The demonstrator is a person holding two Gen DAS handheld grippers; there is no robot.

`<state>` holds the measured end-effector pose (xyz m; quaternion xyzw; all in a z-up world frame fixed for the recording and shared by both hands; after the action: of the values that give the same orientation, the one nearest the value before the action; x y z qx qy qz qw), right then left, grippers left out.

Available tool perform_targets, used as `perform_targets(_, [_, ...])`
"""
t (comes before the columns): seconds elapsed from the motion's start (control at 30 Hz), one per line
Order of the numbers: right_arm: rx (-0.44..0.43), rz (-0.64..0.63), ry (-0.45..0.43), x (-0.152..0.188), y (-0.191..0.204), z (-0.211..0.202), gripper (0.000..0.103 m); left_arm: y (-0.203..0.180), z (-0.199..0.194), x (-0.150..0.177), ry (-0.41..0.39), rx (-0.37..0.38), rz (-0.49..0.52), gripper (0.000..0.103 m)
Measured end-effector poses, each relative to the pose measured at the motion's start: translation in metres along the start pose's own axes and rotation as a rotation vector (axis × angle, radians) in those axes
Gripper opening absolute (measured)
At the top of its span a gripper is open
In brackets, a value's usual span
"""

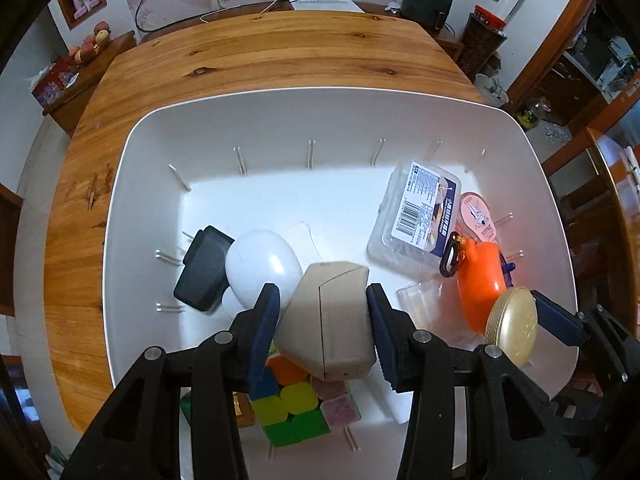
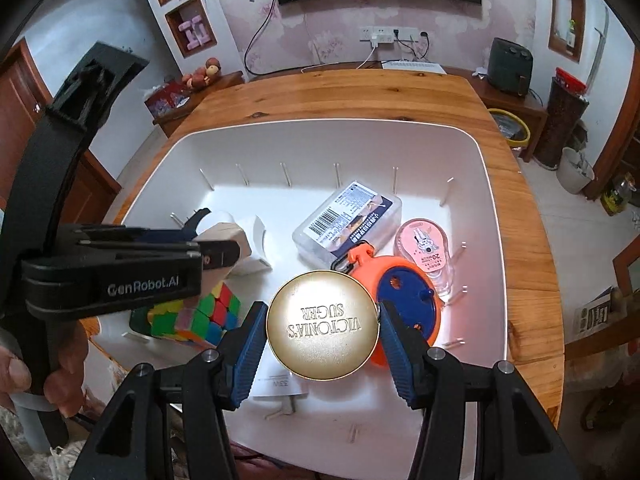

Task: Organize rigid objects
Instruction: 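Release the adapter and gold compact in the tray and withdraw both grippers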

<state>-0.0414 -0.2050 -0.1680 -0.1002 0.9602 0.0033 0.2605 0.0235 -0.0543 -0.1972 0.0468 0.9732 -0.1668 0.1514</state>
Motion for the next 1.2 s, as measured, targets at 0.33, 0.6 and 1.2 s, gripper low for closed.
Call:
perform_targets(0.33, [0.045, -0.077, -0.101, -0.001, 0.000, -0.017, 0.070, -0.018, -0.002, -0.007, -0.029, 0.025, 0.016, 0.082])
perform_targets(0.6, [0.074, -0.059, -0.128, 0.001, -0.012, -0.026, 0.071, -0.033, -0.005, -0.011, -0.040, 0.033, 0.028, 0.083])
perform_targets(1.2, [0.092, -0.012, -0.125, -0.011, 0.001, -0.038, 0.072, -0.025, -0.061, -0.006, -0.133, -0.061, 0.093, 0.083])
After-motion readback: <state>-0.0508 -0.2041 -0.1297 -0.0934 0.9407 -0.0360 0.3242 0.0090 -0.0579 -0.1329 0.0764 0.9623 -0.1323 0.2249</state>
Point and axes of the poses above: each gripper's, at about its wrist camera, not at the fingertips, and z roughly the way its jaws point, y to its left, x to its underside, the point moved 5 cm from there along z, roughly the way its jaws point, and after that the axes turned 14 degrees about x, right-handed, at the moved point
